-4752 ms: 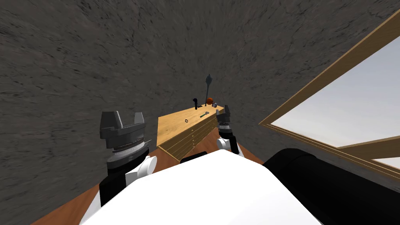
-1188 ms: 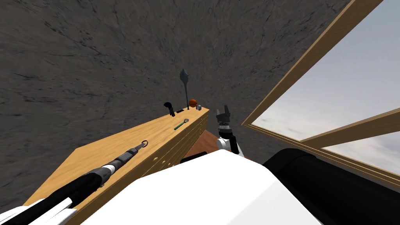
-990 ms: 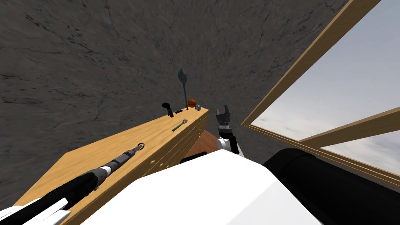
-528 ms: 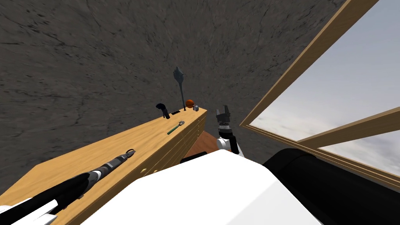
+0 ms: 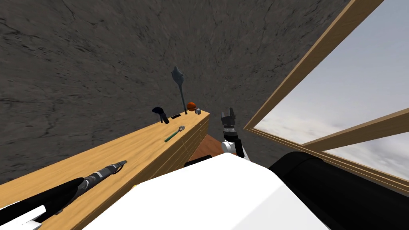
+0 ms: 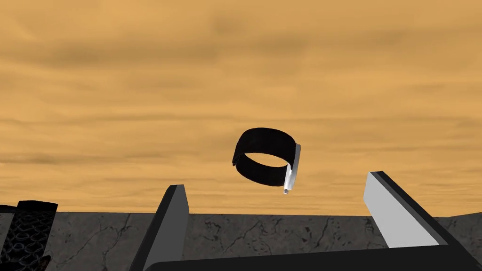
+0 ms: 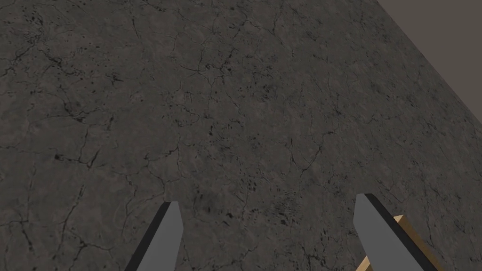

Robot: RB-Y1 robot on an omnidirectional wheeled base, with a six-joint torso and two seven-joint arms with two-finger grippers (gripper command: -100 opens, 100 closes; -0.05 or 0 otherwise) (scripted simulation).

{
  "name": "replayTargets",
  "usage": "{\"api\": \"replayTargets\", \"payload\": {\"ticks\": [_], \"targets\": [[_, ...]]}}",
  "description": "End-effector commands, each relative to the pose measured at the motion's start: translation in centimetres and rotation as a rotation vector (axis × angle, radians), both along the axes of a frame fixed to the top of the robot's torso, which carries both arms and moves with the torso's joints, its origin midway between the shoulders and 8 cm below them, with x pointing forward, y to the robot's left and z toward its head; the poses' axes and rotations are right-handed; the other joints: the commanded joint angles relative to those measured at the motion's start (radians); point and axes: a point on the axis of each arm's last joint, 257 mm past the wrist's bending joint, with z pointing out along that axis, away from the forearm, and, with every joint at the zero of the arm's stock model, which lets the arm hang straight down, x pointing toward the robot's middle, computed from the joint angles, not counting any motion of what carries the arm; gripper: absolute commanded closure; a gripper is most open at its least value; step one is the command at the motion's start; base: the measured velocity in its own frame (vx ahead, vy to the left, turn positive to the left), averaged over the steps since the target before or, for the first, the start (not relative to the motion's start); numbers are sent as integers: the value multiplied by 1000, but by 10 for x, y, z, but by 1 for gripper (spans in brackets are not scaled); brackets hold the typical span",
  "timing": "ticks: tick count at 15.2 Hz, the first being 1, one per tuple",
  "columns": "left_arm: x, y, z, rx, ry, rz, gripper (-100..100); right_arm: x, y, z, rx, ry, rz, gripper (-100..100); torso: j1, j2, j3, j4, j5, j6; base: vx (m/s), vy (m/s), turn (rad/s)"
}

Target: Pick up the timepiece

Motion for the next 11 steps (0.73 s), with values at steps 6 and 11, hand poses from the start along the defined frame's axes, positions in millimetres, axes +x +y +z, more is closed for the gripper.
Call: {"api": "replayTargets", "payload": {"ticks": [6, 11], "targets": [[-12, 12, -17, -1, 2, 29, -100, 0, 0, 0, 0, 0, 0, 0, 7, 3, 2, 1, 2, 0, 25, 13, -86], [-15, 14, -18, 5, 7, 29, 100, 0, 0, 0, 0, 0, 0, 0, 5, 4, 3, 2, 4, 1, 1, 6, 5]]}}
